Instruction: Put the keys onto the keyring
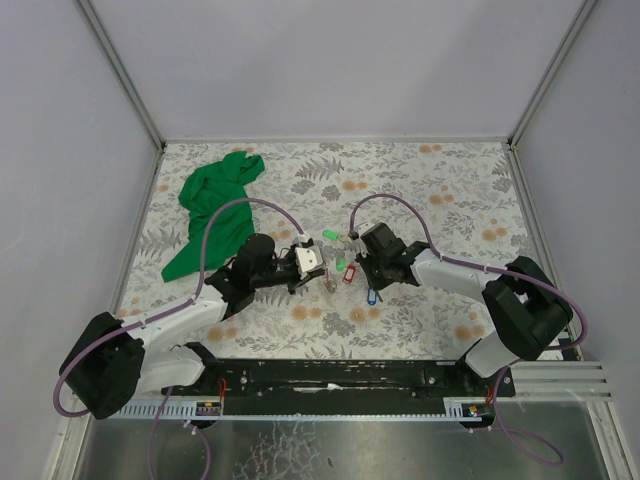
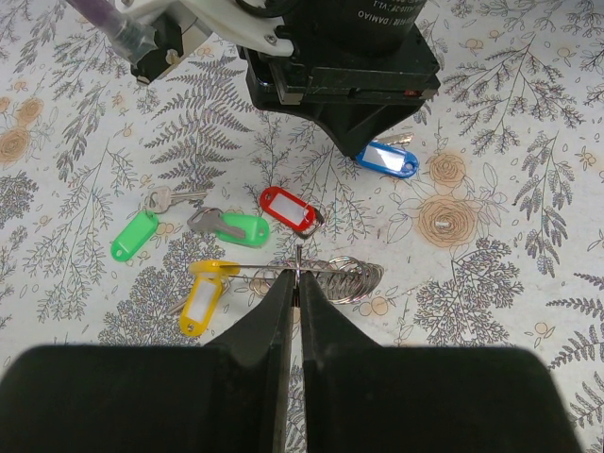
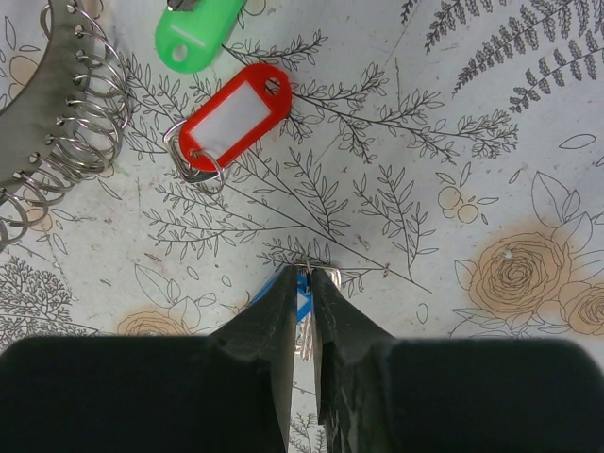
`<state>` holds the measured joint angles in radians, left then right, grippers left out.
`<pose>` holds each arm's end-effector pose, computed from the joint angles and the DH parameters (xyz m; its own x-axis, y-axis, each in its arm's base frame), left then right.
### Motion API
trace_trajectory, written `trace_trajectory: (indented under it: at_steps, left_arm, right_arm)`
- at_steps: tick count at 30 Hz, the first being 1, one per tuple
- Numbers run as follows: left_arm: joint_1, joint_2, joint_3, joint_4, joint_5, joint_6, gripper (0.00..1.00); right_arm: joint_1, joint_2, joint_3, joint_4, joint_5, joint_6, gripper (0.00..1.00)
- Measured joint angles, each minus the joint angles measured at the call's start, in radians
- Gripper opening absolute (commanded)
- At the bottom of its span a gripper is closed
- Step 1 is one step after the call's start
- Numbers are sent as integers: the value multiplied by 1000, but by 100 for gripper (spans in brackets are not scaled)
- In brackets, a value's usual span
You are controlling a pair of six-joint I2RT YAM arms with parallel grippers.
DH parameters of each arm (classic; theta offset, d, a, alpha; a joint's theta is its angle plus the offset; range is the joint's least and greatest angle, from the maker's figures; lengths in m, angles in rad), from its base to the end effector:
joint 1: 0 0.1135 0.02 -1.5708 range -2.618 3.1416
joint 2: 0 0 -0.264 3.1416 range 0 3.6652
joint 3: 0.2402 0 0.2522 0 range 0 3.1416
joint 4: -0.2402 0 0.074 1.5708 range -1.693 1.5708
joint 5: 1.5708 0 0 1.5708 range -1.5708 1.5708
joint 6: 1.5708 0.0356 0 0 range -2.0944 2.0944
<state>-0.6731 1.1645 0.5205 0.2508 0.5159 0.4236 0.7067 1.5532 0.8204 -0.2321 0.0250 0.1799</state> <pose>0.1803 -0.1662 0.2167 0.0963 0.3805 -0.9197 0.9423 0.2629 0.2074 0.2287 0.1941 0.1681 -0.7293 -0.3874 -0.5640 -0.5161 0.8526 0.0817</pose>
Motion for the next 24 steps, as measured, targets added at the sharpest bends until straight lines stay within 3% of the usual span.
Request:
trace_trajectory:
  at_steps: [24]
  left_arm:
    - [0,0,0,0,0,0,0]
  right_arm:
    - [-1,1,-1,-3,-1,23,18]
